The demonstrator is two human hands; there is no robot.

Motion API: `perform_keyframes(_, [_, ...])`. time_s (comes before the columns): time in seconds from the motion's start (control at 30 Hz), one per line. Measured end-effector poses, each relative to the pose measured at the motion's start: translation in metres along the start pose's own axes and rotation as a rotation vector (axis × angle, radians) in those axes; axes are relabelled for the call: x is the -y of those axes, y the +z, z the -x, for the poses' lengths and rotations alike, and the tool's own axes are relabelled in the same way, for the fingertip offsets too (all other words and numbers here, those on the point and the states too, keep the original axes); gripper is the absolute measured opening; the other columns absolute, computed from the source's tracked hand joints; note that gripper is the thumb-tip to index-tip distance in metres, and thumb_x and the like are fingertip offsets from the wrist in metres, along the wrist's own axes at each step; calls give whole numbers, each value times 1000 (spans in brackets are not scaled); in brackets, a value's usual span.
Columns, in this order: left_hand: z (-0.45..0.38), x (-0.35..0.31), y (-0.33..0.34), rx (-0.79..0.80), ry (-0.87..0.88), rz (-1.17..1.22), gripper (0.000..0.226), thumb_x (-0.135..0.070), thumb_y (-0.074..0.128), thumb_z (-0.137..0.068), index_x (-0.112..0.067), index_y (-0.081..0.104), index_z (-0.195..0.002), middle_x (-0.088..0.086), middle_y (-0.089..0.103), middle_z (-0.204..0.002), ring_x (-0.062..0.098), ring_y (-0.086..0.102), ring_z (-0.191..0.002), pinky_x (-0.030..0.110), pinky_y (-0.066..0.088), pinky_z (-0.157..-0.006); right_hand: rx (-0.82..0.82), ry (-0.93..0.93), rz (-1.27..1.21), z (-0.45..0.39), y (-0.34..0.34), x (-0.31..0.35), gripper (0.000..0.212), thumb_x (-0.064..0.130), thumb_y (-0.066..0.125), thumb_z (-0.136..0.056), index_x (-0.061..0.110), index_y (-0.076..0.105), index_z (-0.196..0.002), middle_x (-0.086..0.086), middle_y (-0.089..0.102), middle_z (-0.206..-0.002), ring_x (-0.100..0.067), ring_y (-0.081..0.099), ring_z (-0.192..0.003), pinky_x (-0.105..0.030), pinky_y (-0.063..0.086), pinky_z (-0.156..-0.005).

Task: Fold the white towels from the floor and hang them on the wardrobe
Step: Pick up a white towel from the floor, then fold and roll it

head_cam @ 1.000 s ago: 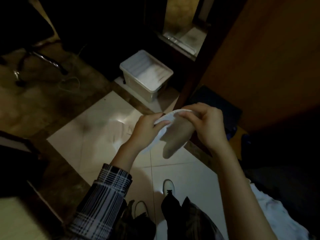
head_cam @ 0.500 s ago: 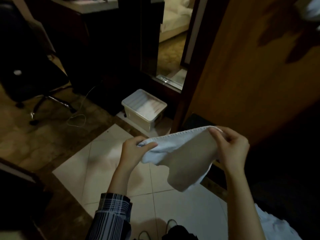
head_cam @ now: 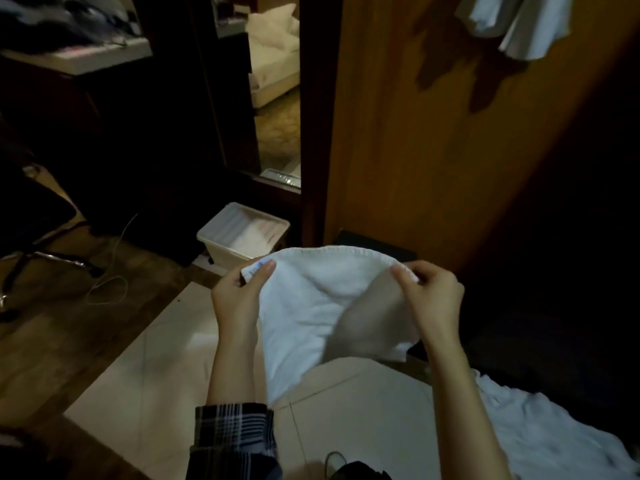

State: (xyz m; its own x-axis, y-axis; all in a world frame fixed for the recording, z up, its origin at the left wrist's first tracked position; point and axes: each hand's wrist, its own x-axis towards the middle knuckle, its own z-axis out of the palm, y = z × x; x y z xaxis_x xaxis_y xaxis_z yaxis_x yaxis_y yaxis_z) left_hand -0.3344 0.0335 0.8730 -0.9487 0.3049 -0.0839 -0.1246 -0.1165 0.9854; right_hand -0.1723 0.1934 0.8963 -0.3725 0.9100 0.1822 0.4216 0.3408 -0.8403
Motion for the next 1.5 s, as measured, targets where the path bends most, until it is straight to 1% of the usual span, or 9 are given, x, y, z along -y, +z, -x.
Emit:
perform_keyframes(0.27, [43,-49,51,89,83,165,14,-16,62,-91,-27,71,-90,-8,74,-91,7,68,-93,25,55,-80,35,-120,-43,-3,-2,35,14,24,64,-90,18,75,-97,12,67,-77,-2,64,-73,-6,40,-57])
perform_keyframes(0.37, [51,-56,58,158,144,161,18,-17,59,-93,-30,72,-95,-8,74,-98,10,67,-100,31,54,-88,54,-168,-257,4,-11,55,21,20,62,-91,24,66,-112,14,62,-73,-2,54,-56,-11,41,-51])
perform_keyframes(0.47, [65,-51,68,231,134,163,17,-20,61,-91,-28,75,-96,-3,73,-103,18,67,-103,44,53,-91,230,-156,-506,20,-24,61,9,18,63,-90,14,67,-98,1,54,-56,-7,48,-49,-19,39,-46])
perform_keyframes(0.6, [85,-50,88,284,65,204,15,-13,62,-89,-20,73,-97,-6,75,-86,11,71,-83,25,58,-67,426,-139,-575,31,-40,54,12,16,68,-85,10,68,-95,-14,69,-91,-25,68,-87,-40,59,-78])
perform_keyframes(0.77, [90,-49,99,300,12,251,15,-11,62,-88,-22,72,-90,9,74,-93,28,69,-94,41,56,-84,515,-150,-504,32,-61,48,39,-16,44,-84,7,65,-107,-12,69,-103,-20,68,-93,-36,57,-84])
perform_keyframes(1.0, [91,-42,95,417,104,107,23,-14,59,-92,-31,63,-106,-11,68,-94,4,68,-87,23,58,-74,283,-265,-296,37,-60,41,2,18,71,-83,19,72,-85,7,73,-79,-6,69,-76,-24,57,-69])
perform_keyframes(1.33, [85,-52,86,524,127,18,25,-15,45,-99,-13,70,-98,2,73,-94,16,68,-95,31,56,-84,49,-204,-230,36,-48,48,15,25,72,-83,16,74,-70,7,70,-61,-5,67,-60,-29,58,-62])
perform_keyframes(1.4, [87,-50,88,541,102,29,25,-17,47,-98,-11,71,-100,5,73,-97,20,67,-99,39,53,-91,47,-182,-233,35,-49,45,18,25,71,-84,16,72,-69,5,69,-61,-8,67,-60,-35,59,-63])
perform_keyframes(1.5, [92,-48,90,574,39,91,19,-22,58,-89,-12,70,-99,6,74,-96,21,69,-96,35,55,-86,75,-166,-228,33,-51,41,19,25,69,-86,15,69,-69,2,68,-60,-11,66,-59,-38,58,-63])
